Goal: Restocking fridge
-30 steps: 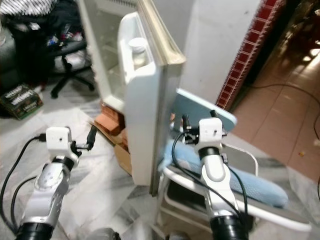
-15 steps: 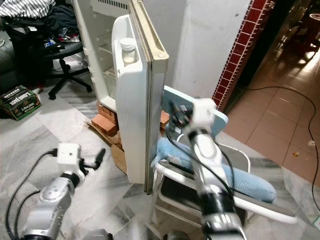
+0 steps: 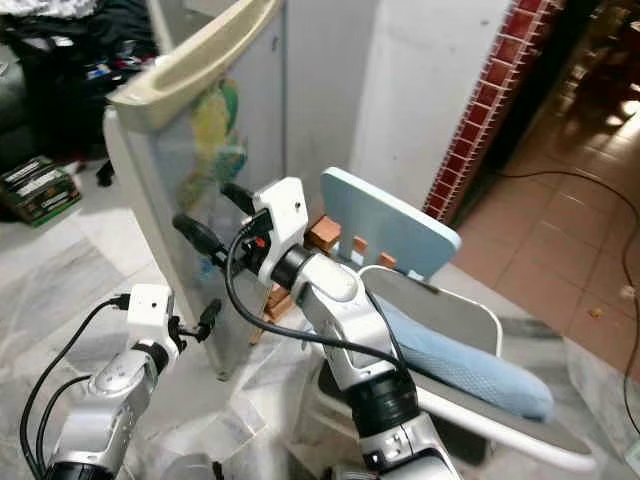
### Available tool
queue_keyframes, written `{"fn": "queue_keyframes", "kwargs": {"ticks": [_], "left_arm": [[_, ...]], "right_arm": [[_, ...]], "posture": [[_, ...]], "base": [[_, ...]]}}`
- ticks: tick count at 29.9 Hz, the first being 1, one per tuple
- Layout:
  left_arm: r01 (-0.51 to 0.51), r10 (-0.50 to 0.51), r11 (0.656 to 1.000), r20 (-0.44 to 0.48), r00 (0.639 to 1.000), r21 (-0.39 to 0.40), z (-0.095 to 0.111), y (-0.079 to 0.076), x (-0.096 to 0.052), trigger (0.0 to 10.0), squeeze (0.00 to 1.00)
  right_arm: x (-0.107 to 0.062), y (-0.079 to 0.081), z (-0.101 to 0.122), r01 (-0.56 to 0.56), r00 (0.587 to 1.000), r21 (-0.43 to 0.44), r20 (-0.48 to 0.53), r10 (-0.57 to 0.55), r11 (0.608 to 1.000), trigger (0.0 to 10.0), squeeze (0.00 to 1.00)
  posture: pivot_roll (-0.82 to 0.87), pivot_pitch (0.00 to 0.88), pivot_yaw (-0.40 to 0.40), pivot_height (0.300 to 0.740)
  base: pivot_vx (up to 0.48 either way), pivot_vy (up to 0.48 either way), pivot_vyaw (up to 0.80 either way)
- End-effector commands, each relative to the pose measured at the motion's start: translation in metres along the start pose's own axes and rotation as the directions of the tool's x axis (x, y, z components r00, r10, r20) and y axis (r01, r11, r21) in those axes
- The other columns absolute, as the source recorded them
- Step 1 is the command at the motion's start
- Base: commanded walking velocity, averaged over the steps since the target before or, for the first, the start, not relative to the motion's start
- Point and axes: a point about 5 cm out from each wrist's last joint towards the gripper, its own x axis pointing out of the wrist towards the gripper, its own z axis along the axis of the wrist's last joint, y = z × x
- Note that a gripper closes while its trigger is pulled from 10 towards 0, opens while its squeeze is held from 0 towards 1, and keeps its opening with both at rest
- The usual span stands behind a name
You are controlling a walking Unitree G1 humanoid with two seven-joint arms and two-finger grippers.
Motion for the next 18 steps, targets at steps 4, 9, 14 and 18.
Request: {"fn": "queue_keyframes", "kwargs": {"ticks": [4,9,14,18], "left_arm": [[-0.001,0.001,1.000,0.000,1.000,0.005,0.003,-0.001,0.001,10.0,0.00],[-0.041,0.038,0.999,0.085,0.996,0.028,0.016,0.004,0.003,10.0,0.00],[-0.020,0.006,0.995,0.143,0.990,0.094,0.025,-0.001,0.002,10.0,0.00],[-0.026,0.014,0.996,0.144,0.989,0.084,0.024,0.000,0.001,10.0,0.00]], "right_arm": [[-0.042,-0.047,-0.027,0.319,0.942,-0.084,-0.084,-0.326,0.944,10.0,0.00],[-0.076,-0.066,-0.038,0.485,0.861,-0.128,-0.102,-0.498,0.865,10.0,0.00],[-0.097,-0.070,-0.043,0.562,0.812,-0.167,-0.076,-0.578,0.810,10.0,0.00],[-0.105,-0.071,-0.040,0.607,0.783,-0.164,-0.044,-0.620,0.778,10.0,0.00]], "posture": [[0.02,0.000,-0.048,0.740],[0.01,0.000,-0.047,0.740],[0.01,0.000,-0.041,0.740],[0.00,0.000,-0.039,0.740]], "base": [[0.000,0.000,0.00],[0.000,0.000,0.00],[0.000,0.067,0.00],[0.000,0.426,0.00]]}}
